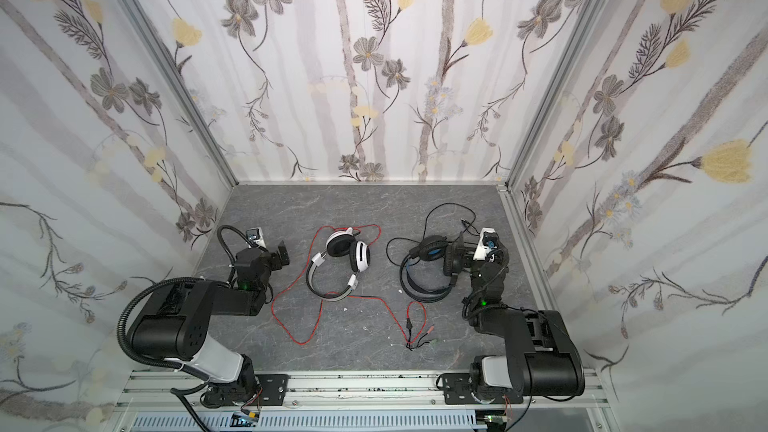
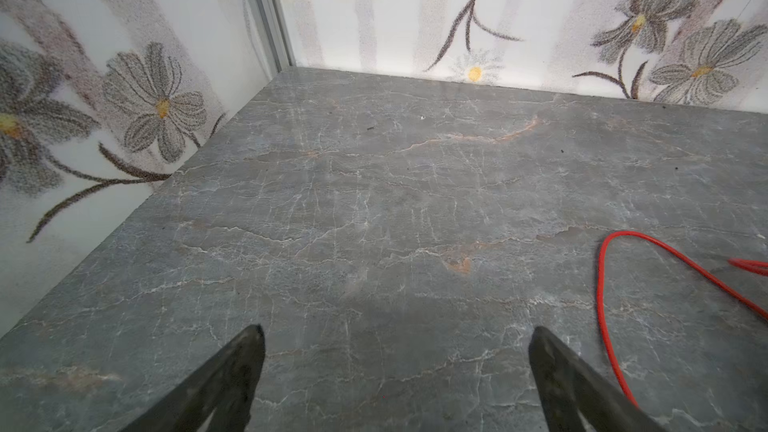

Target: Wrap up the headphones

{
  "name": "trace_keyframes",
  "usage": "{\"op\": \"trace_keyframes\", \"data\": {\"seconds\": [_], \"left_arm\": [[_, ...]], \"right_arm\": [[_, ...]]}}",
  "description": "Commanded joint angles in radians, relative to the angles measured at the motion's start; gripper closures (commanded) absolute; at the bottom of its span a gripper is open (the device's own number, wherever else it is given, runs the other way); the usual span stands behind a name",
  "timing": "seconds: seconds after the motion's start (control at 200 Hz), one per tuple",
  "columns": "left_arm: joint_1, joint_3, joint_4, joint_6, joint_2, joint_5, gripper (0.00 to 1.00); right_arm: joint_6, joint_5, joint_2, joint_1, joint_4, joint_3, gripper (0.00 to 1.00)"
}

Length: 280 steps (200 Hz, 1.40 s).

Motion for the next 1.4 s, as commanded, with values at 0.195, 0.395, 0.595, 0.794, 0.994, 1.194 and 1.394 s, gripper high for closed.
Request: {"op": "trace_keyframes", "data": {"seconds": [0.195,0.395,0.595,0.794,0.994,1.194,1.394], "left_arm": [[0.002,0.004,0.001,-0.001,-0.004,0.004,0.00],[0.002,0.005,0.001,-0.001,-0.005,0.004,0.00],[0.002,0.005,0.000,-0.001,-0.006,0.005,0.00],[0.002,0.005,0.001,-0.001,-0.005,0.006,0.00],[0.002,0.005,0.001,-0.001,-0.005,0.005,0.00],[0.002,0.004,0.002,-0.001,-0.005,0.006,0.00],[0.002,0.003,0.001,-0.001,-0.006,0.006,0.00]], "right_arm": [[0.002,-0.002,0.002,0.000,0.025,0.003,0.00],[0.002,-0.002,0.000,0.000,0.028,0.001,0.00],[0.002,-0.008,0.000,-0.004,0.028,0.002,0.00],[0.004,-0.009,0.001,-0.004,0.027,0.003,0.00],[0.005,-0.011,-0.002,-0.004,0.030,-0.001,0.00],[0.008,-0.025,-0.009,-0.011,0.049,-0.015,0.00],[0.007,-0.026,-0.012,-0.009,0.053,-0.018,0.00]]}}
